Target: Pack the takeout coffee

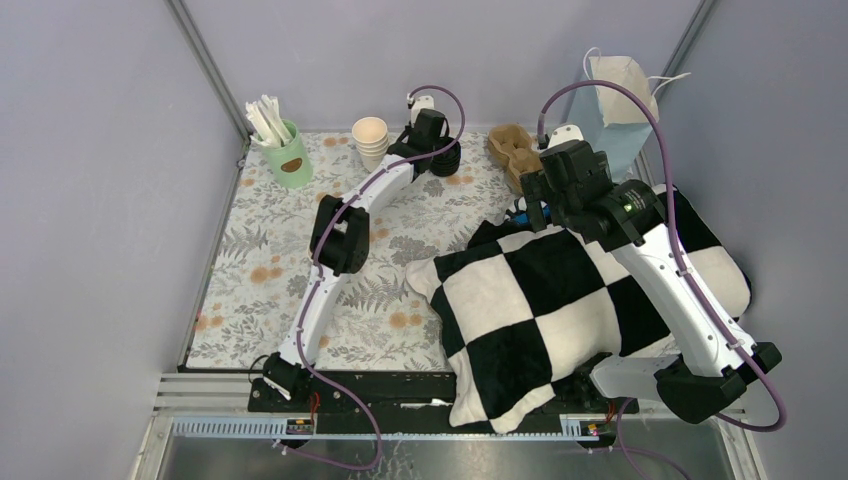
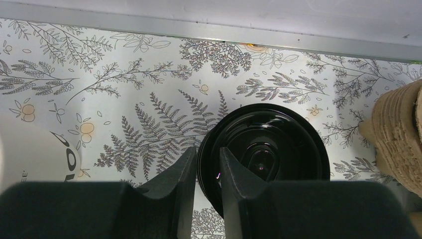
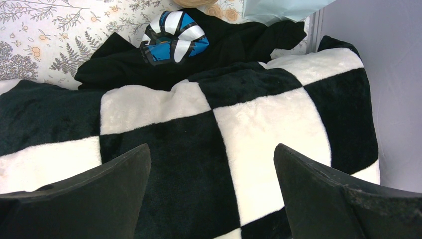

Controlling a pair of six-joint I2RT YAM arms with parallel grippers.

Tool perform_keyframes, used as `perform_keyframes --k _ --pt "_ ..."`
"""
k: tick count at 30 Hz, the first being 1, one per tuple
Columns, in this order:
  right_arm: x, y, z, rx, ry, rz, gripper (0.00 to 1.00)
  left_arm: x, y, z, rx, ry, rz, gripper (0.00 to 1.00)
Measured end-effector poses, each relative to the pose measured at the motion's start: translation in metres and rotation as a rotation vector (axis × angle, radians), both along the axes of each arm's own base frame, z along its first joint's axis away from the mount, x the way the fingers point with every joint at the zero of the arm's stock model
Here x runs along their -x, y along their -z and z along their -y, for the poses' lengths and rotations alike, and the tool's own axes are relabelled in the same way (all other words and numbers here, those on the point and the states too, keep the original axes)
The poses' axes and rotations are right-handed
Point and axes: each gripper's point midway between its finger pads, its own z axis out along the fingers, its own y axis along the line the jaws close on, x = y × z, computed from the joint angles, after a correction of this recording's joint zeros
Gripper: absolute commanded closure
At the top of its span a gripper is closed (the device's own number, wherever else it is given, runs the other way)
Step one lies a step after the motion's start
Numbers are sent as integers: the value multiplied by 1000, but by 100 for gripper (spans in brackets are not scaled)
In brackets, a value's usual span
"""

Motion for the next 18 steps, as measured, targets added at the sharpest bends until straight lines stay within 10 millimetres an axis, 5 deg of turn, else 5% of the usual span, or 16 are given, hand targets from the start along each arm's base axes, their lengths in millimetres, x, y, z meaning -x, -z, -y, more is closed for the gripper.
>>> perform_keyframes --k 18 --pt "0 0 0 0 1 0 0 -2 11 0 9 -5 -13 80"
